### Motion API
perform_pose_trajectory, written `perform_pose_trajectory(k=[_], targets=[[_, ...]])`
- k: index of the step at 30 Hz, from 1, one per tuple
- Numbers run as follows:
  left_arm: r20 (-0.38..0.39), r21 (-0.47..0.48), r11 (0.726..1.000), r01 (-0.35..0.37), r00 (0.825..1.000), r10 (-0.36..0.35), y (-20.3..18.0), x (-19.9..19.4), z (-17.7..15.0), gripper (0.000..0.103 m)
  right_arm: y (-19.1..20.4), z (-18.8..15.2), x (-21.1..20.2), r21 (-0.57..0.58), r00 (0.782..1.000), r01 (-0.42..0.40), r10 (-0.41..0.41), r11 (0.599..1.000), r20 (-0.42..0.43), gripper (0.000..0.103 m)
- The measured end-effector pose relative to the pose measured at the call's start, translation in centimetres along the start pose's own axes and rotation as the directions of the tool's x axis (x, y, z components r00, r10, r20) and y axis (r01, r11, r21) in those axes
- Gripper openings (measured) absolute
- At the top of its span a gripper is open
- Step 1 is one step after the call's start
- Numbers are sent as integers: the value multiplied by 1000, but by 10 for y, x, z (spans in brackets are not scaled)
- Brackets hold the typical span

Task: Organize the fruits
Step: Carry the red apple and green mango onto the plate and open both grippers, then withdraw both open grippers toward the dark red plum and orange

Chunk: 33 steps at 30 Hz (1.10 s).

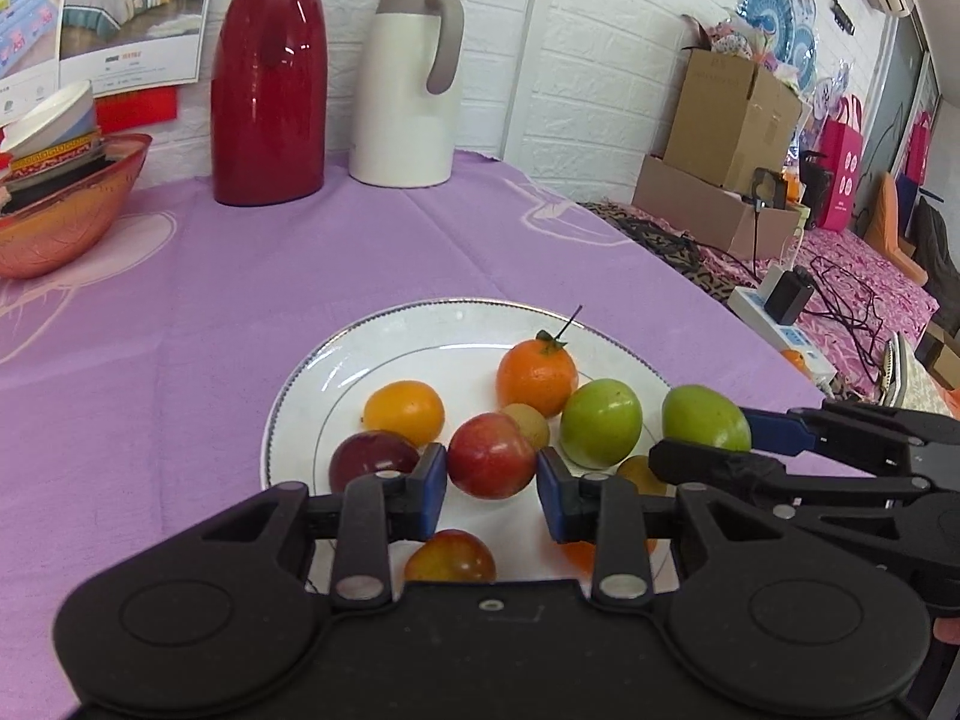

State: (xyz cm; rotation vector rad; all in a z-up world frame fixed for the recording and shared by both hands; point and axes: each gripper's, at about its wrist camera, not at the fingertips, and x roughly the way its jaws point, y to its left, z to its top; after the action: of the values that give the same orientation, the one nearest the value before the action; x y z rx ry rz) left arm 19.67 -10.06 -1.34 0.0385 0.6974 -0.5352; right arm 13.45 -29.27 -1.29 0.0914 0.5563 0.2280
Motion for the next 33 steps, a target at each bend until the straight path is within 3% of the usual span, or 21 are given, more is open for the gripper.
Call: perform_pose_trajectory(k=[13,15,16,17,19,24,30,33], targets=[[3,13,1000,-5,1000,5,-2,6,0,103,0,2,9,-21,1000,-24,24,999,-8,72],[14,5,1000,4,1000,-4,-2,-2,0,103,1,2,6,-32,1000,-19,19,999,6,78],[23,-1,1000,7,1000,-7,-2,-6,0,103,2,3,4,-36,1000,-15,16,999,12,84],[35,-8,1000,1,999,-1,-2,-12,-1,103,3,3,1,-38,1000,-12,13,999,19,96],[55,-18,999,-32,998,33,-2,-23,-3,103,4,3,-7,-39,999,-1,2,999,46,103],[117,-77,986,-151,980,159,5,-58,-14,103,7,3,-26,-32,997,17,-14,999,80,103],[93,-129,959,-251,960,264,16,-86,-38,103,20,-5,-42,-19,996,0,2,1000,84,103],[89,-156,955,-252,960,267,21,-99,-52,103,30,-10,-46,-22,997,-22,23,1000,68,103]])
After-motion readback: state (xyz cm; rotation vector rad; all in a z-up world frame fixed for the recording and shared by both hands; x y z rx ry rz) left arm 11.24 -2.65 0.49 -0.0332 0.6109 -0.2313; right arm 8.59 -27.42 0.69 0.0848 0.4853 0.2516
